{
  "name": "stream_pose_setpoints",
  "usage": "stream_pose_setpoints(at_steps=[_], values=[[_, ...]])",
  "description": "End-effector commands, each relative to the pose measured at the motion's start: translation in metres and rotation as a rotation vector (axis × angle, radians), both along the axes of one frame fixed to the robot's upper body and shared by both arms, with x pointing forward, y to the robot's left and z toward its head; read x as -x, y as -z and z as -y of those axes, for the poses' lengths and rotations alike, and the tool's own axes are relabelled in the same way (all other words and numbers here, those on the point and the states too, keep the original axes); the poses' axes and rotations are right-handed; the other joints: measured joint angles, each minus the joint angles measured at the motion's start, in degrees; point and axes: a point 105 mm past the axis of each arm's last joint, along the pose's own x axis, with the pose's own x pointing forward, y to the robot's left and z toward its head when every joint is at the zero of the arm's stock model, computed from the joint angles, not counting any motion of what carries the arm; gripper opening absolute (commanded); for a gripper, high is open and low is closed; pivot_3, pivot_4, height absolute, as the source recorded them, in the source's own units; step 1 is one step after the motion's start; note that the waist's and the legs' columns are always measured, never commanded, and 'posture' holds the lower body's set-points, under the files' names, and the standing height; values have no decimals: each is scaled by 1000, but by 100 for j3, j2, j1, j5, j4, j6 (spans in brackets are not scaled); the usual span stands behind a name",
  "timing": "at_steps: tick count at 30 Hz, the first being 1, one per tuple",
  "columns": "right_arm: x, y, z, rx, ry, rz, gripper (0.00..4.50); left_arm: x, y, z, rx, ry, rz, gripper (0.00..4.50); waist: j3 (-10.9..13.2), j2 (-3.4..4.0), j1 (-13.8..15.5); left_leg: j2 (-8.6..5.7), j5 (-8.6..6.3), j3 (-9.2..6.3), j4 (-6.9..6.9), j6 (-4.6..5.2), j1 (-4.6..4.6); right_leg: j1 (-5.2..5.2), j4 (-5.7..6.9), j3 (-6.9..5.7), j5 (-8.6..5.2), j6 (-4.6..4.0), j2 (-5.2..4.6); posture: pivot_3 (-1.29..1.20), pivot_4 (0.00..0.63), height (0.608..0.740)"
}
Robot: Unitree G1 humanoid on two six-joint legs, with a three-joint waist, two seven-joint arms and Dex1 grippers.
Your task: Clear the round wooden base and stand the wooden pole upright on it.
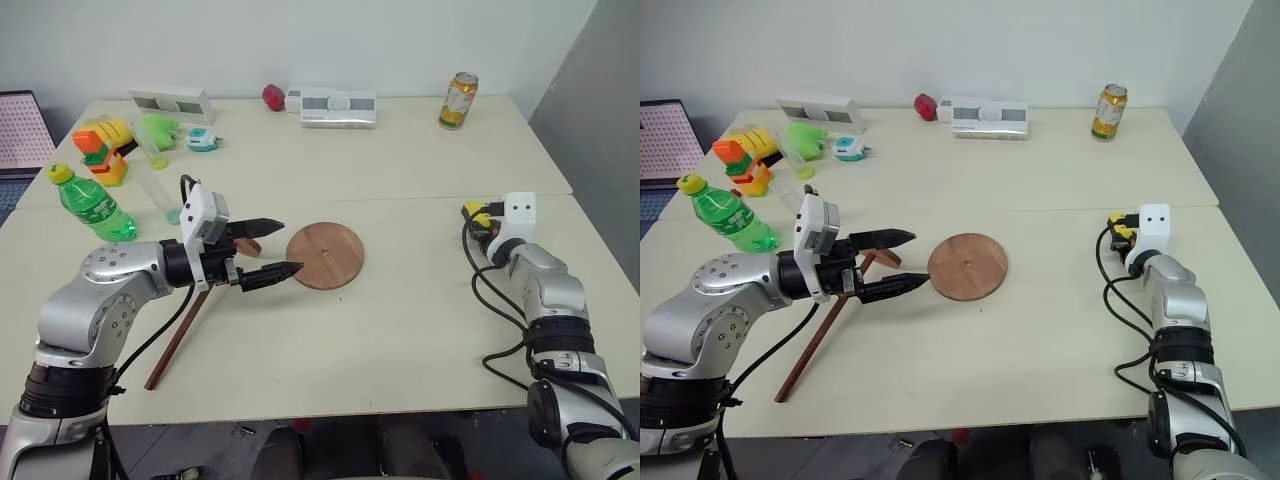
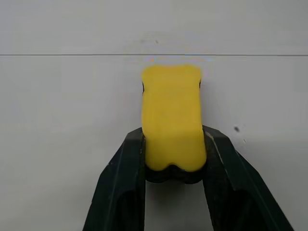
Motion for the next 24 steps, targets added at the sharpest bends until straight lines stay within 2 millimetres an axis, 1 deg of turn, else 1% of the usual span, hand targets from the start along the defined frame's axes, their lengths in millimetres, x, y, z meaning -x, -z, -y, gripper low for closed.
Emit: stream_pose_setpoints(at_steps=[1, 6, 7, 8, 9, 10, 11, 12, 14, 15, 18, 19, 21, 23, 24], values=[[1, -19, 4, 12, 1, 61, 2568, 2, -8, 3, 3, 19, 29, 4500, 0, 0, 6, 0, 0, -1, 1, 0, -1, 0, 0, -1, 0, 0, 0, 0, 150, 740], [11, -45, -2, 62, -46, 153, 3820, 3, -8, 1, -1, 14, 26, 4500, 0, 0, 21, -1, 0, -3, 2, 0, -3, 0, 0, -2, 0, 0, -2, 0, 150, 740], [14, -57, -9, 71, -79, 196, 4014, 2, -9, -3, -2, -5, 29, 4500, 0, 0, 26, -2, 0, -3, 3, 0, -3, 0, 0, -2, 0, 0, -2, 0, 150, 740], [16, -66, -15, 77, -103, 226, 4305, 1, -10, -6, -3, -18, 31, 4500, 0, 0, 26, -1, 0, -4, 3, 0, -3, 1, 0, -2, 0, 0, -2, 0, 150, 740], [19, -76, -22, 80, -134, 266, 4462, 0, -12, -10, -1, -34, 33, 4500, 0, 0, 27, -2, 0, -4, 3, 0, -3, 0, 1, -2, 0, 0, -2, 0, 150, 740], [21, -82, -28, 81, -153, 290, 4462, -1, -13, -13, 0, -43, 33, 4500, 0, 0, 21, -1, 0, -6, 3, 0, -3, 0, 1, -3, 0, 0, -2, 0, 150, 740], [26, -95, -47, 37, -239, 335, 4462, -3, -16, -20, 9, -73, 35, 4500, 0, 0, 12, 0, 0, -6, 3, 0, -3, 0, 1, -3, 0, 0, -1, 0, 150, 740], [31, -104, -62, 6, -304, 365, 4462, -4, -19, -25, 15, -95, 36, 4500, 0, 0, 5, 0, 0, -5, 2, 0, -1, 0, 3, -2, 0, 0, -1, 0, 150, 740], [48, -114, -104, -84, -504, 386, 4462, -6, -19, -41, 15, -164, 19, 4500, 0, 0, -13, 5, 0, -8, 1, 1, 0, -1, 5, -3, 0, 0, 3, 0, 150, 740], [61, -114, -126, -104, -624, 375, 4462, -7, -15, -52, -12, -211, 11, 4500, 0, 1, -14, 8, -1, -11, 0, 1, 2, -1, 5, -4, 0, 0, 7, 0, 150, 740], [93, -108, -171, -145, -884, 328, 4462, -8, -5, -81, -67, -353, -14, 4500, 1, 3, -5, 9, -7, -19, -2, 13, 2, -2, 6, -8, 0, 0, 7, 0, 150, 740], [102, -105, -182, -152, -951, 310, 4462, -8, 1, -90, -84, -415, -37, 4500, 1, 3, 11, 8, -8, -21, -2, 14, 1, -2, 6, -11, 0, 0, 5, 0, 150, 740], [114, -100, -195, -154, -1034, 283, 4462, -8, 11, -103, -141, -499, -72, 4500, 1, 2, 53, 5, -11, -23, 1, 19, -1, -1, 2, -14, 0, 0, -1, 0, 150, 740], [130, -92, -207, -126, -1151, 243, 4462, -4, 29, -106, -174, -547, -135, 4500, 1, 2, 98, -2, -12, -32, 8, 22, -8, 1, 0, -23, 0, 0, -10, 0, 150, 740], [140, -86, -213, -107, -1225, 218, 4462, -2, 39, -104, -199, -560, -157, 4500, 1, 2, 119, -3, -12, -32, 10, 22, -7, 4, 0, -23, 0, 1, -14, 0, 150, 740]])
